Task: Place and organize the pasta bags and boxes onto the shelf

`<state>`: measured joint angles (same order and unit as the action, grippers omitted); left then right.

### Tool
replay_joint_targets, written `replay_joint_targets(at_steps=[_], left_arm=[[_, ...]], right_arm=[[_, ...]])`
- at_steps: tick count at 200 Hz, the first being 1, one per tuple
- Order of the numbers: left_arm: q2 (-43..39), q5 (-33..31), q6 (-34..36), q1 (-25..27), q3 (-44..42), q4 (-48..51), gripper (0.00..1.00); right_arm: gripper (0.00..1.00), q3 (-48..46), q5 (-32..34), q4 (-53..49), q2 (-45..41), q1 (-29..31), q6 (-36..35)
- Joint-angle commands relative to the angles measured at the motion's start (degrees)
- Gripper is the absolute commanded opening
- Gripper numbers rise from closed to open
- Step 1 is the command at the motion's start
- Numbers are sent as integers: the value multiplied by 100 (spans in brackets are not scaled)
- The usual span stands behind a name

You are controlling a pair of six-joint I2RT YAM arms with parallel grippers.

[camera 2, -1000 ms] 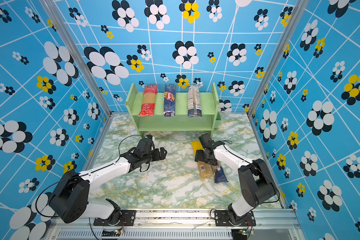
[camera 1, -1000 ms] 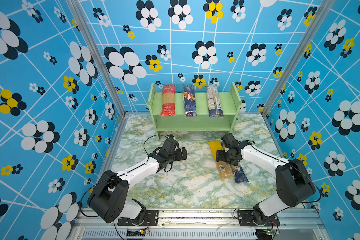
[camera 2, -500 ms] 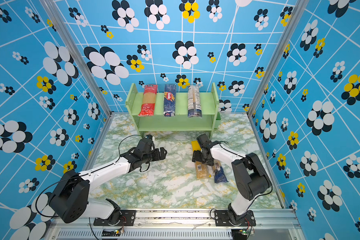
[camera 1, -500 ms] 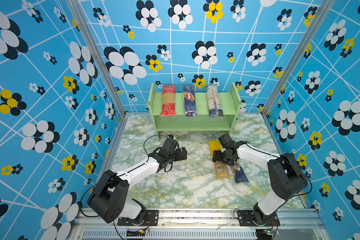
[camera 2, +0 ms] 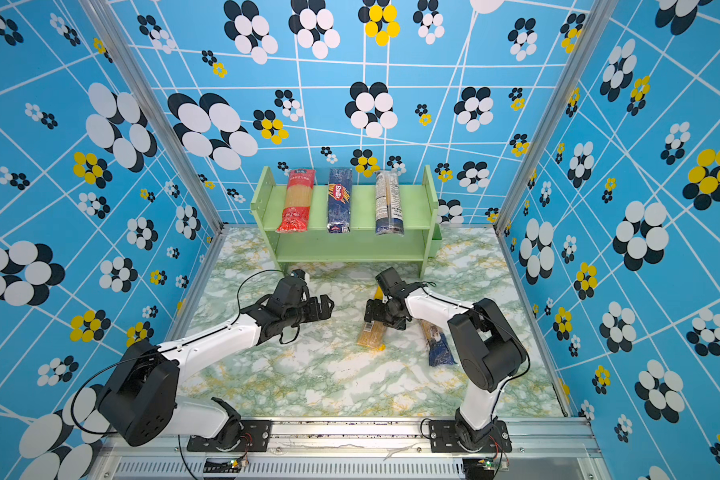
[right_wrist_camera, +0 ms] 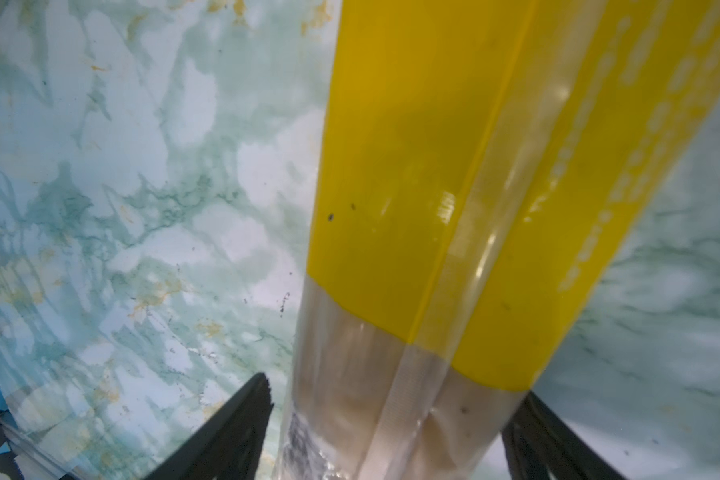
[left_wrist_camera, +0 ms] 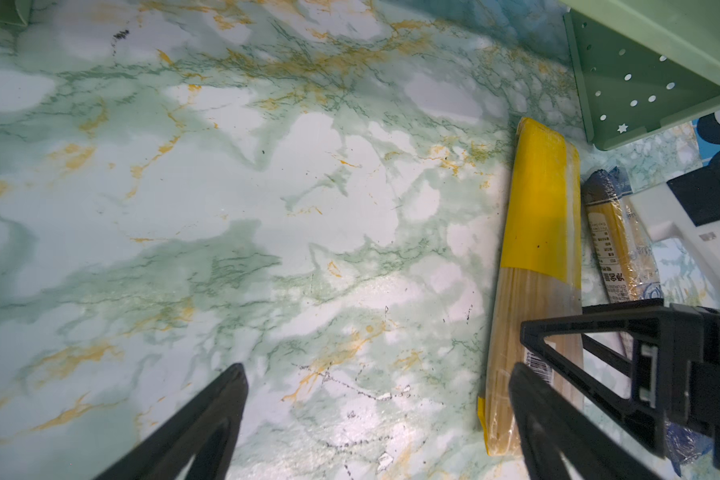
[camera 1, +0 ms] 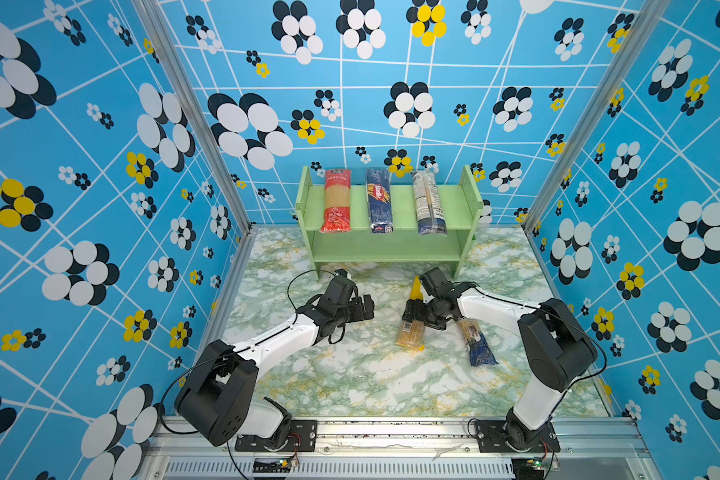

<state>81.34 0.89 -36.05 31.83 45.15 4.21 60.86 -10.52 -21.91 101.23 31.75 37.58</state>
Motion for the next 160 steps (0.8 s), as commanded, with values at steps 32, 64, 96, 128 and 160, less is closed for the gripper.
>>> replay_joint_targets(at_steps=[32,64,96,128,160], left_arm=[[-49,397,182,-2,-184,-475,99],[-174,993,475,171,-392,-1246,99],[-134,1277,1041,554,-316,-1525,99],[69,1554,1341,822,-294,-1934,99],[218,1711,1457,896,-481,-2547,99]], right_arm=[[87,302,587,-769,-268,26,-427],[88,348,951,-1240,-628,-78,-666],[88,296,1139,-1548,-1008,-325,-817],[88,215,1434,-1831,-1387,-599,-902],[89,56,1756,-1935,-1664,-757,-897]])
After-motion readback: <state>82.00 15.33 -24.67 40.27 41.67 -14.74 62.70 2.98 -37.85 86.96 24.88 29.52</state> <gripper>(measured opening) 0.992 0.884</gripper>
